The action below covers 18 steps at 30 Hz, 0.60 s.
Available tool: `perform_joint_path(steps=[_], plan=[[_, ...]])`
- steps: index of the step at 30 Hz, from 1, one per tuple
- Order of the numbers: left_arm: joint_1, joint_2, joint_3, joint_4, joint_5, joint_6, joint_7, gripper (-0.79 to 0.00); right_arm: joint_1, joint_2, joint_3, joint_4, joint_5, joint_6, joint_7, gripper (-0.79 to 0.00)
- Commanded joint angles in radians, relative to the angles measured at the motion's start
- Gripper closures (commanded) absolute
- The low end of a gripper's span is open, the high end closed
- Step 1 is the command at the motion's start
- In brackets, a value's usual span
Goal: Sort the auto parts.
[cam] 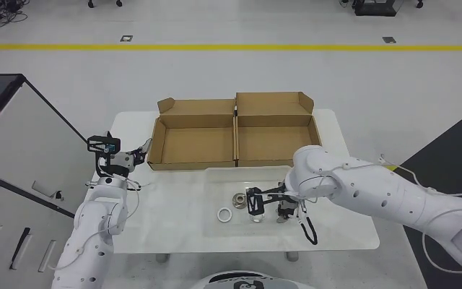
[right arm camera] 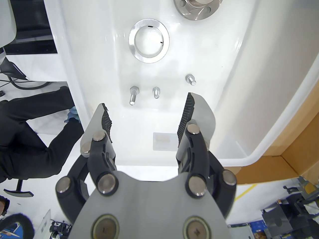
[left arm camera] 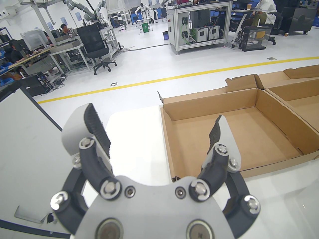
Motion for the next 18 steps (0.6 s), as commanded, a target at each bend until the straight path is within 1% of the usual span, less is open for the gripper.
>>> perform_joint_path(steps=[1, 2, 4, 9, 14, 18], plan=[[0.0, 0.0, 0.0, 0.0, 0.0, 0.0, 0.0, -0.785, -0.001, 0.003, 0.0, -0.003, 0.001, 0.007, 0.007, -0.6], [0.0, 0.0, 0.0, 0.0, 0.0, 0.0, 0.0, -0.785, -0.003, 0.004, 0.0, -0.006, 0.001, 0.012, 0.012, -0.597], [0.0, 0.0, 0.0, 0.0, 0.0, 0.0, 0.0, -0.785, -0.01, 0.005, 0.0, -0.009, 0.0, 0.02, 0.02, -0.548], [0.0, 0.0, 0.0, 0.0, 0.0, 0.0, 0.0, -0.785, -0.021, 0.004, 0.0, -0.003, -0.003, 0.029, 0.029, -0.514], [0.0, 0.0, 0.0, 0.0, 0.0, 0.0, 0.0, -0.785, -0.029, -0.003, 0.0, 0.008, -0.01, 0.028, 0.028, -0.391], [0.0, 0.0, 0.0, 0.0, 0.0, 0.0, 0.0, -0.785, -0.033, -0.009, 0.0, 0.014, -0.012, 0.031, 0.031, -0.372]])
